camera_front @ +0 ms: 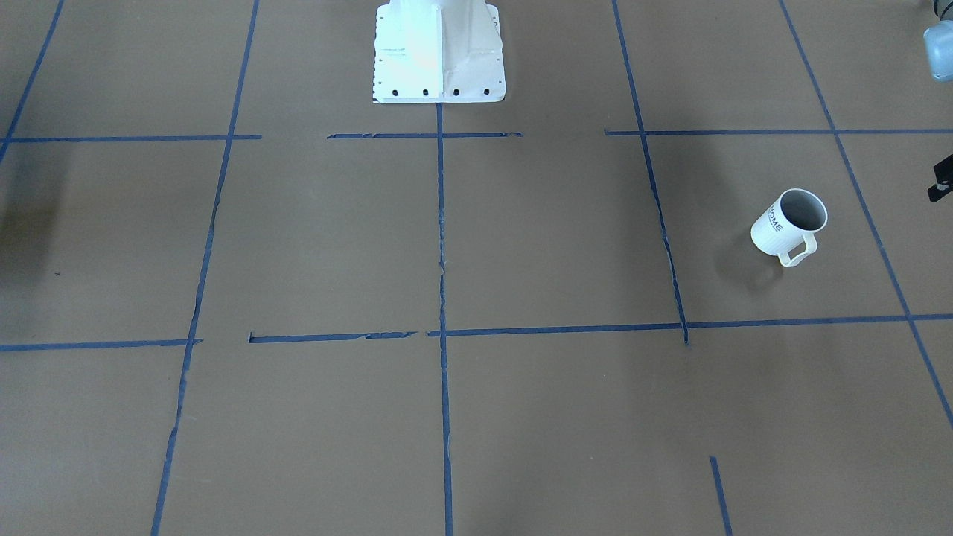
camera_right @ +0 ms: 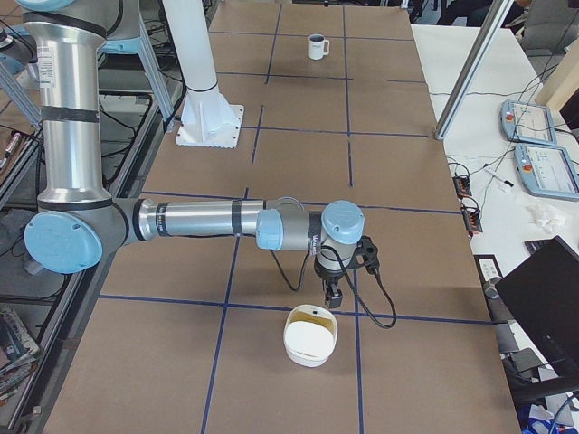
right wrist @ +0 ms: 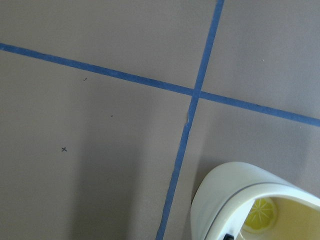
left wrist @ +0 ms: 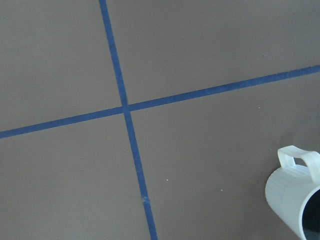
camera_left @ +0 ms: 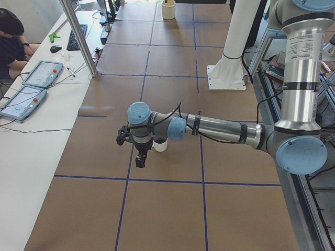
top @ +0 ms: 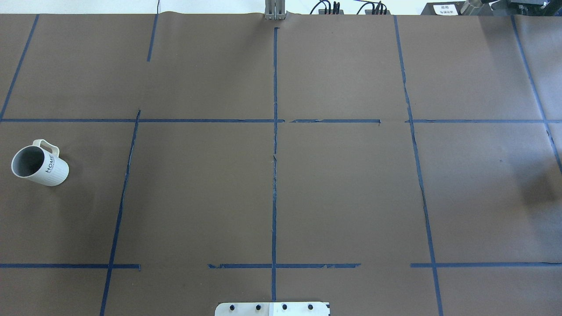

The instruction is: Left arm hands cup to right arm to dump lemon

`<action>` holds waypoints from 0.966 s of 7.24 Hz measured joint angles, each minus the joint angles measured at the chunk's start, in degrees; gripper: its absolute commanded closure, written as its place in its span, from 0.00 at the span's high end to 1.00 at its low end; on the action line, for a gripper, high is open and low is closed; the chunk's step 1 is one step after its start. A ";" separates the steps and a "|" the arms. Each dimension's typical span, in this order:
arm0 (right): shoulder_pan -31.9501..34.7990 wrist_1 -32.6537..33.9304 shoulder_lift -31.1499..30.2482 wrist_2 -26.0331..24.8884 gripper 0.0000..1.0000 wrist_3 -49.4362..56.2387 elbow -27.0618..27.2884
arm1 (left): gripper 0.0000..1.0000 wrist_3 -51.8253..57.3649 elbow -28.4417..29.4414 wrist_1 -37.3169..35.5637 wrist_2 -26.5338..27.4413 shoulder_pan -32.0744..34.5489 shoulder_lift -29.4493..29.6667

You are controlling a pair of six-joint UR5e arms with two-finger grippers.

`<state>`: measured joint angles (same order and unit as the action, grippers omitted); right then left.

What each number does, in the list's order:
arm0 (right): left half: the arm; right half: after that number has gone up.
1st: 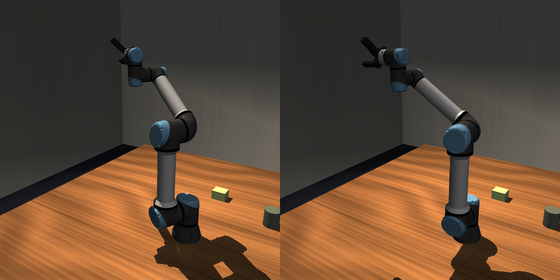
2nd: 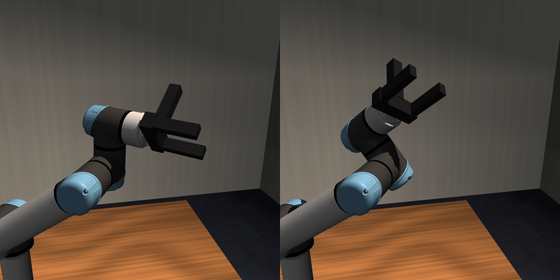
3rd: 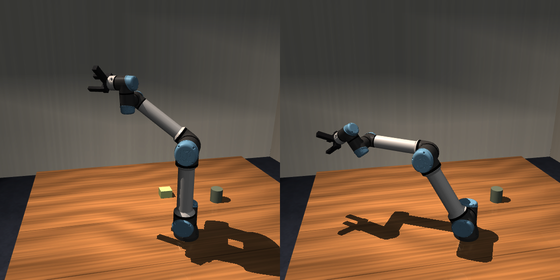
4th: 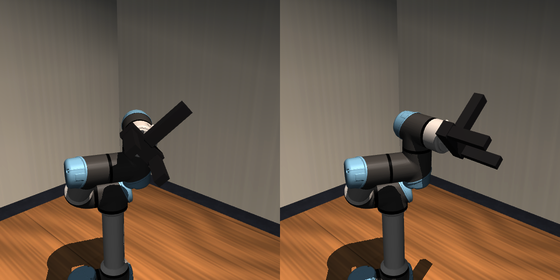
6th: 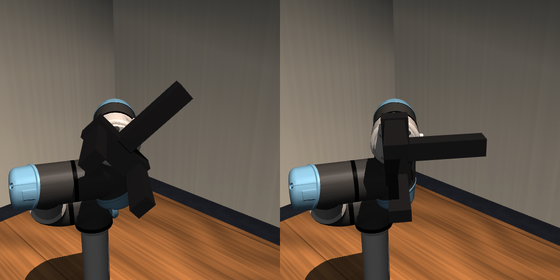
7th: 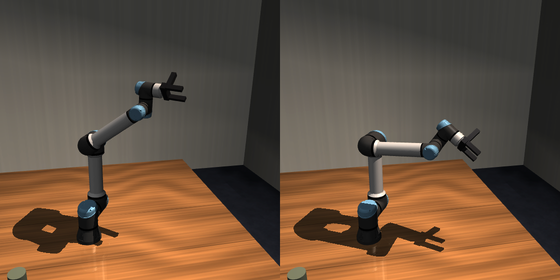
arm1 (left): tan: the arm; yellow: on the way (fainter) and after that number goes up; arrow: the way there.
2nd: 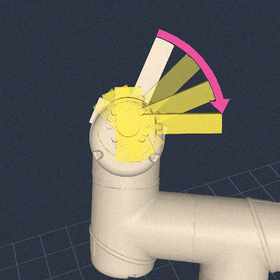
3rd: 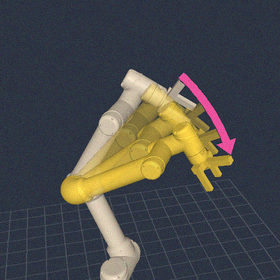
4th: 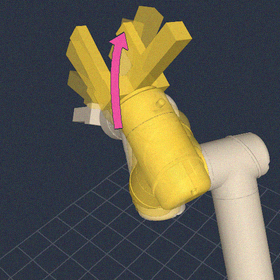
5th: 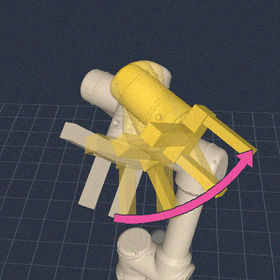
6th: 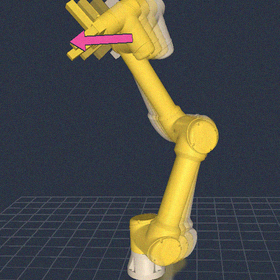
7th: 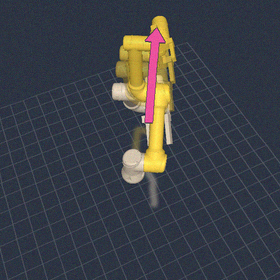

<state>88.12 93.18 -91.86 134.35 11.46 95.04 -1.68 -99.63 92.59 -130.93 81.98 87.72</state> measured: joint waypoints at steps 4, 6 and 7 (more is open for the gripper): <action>0.05 -0.27 -0.53 0.12 1.00 -3.49 0.44 | 1.00 0.22 -0.77 0.70 0.03 0.49 -3.28; 0.03 -0.27 -0.35 0.12 1.00 -3.55 0.48 | 1.00 0.40 -0.31 0.87 -1.27 0.79 -3.67; 0.03 -0.28 -0.25 0.12 1.00 -3.56 0.49 | 1.00 0.62 -0.69 0.86 -1.75 1.52 -4.45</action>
<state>88.16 92.90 -92.11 134.47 7.91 95.53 -1.06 -100.31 93.45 -132.68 83.50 83.26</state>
